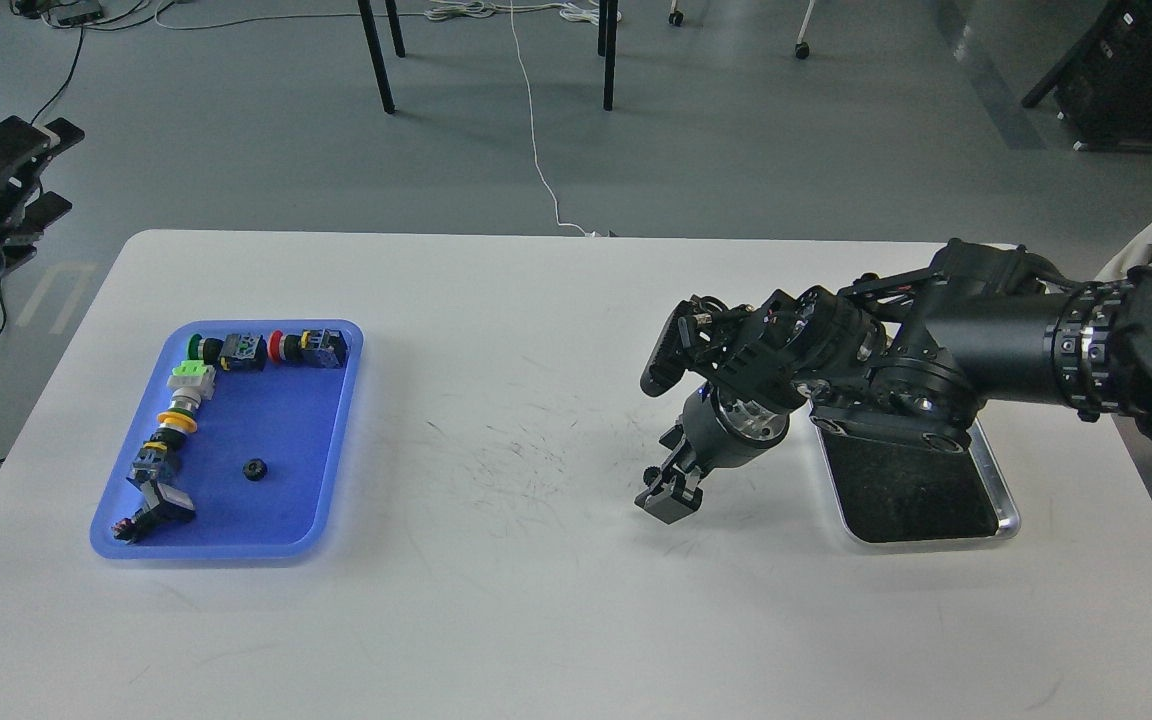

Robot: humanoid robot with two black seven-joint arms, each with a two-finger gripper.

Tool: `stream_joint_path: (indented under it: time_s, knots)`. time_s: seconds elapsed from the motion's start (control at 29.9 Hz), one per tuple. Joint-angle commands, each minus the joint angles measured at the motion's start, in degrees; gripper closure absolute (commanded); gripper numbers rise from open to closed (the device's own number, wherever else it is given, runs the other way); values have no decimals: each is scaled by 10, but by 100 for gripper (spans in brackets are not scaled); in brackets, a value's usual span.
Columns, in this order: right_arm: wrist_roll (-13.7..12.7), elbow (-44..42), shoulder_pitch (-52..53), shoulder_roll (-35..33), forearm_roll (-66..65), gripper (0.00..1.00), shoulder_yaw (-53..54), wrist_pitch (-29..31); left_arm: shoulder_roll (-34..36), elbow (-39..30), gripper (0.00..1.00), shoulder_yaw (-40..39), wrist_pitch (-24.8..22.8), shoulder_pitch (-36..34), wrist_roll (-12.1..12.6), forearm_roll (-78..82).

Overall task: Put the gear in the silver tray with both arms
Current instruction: 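Close the right gripper on the black gear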

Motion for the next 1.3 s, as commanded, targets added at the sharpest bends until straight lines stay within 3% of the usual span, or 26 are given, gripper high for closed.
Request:
stream_joint_path:
  time_s: [0.0, 0.37, 0.47, 1.27]
  knots:
    - [1, -6, -2, 1, 0, 25, -3, 0, 1, 0, 2, 0, 1, 0, 0, -1]
    - [7, -22, -4, 17, 0, 30, -4, 4, 1, 0, 2, 0, 2, 3, 0, -2]
    - [13, -24, -3, 19, 0, 37, -5, 18, 1, 0, 2, 0, 2, 3, 0, -2]
    - [15, -46, -1, 48, -1, 45, -24, 21, 9, 0, 2, 0, 1, 4, 0, -22]
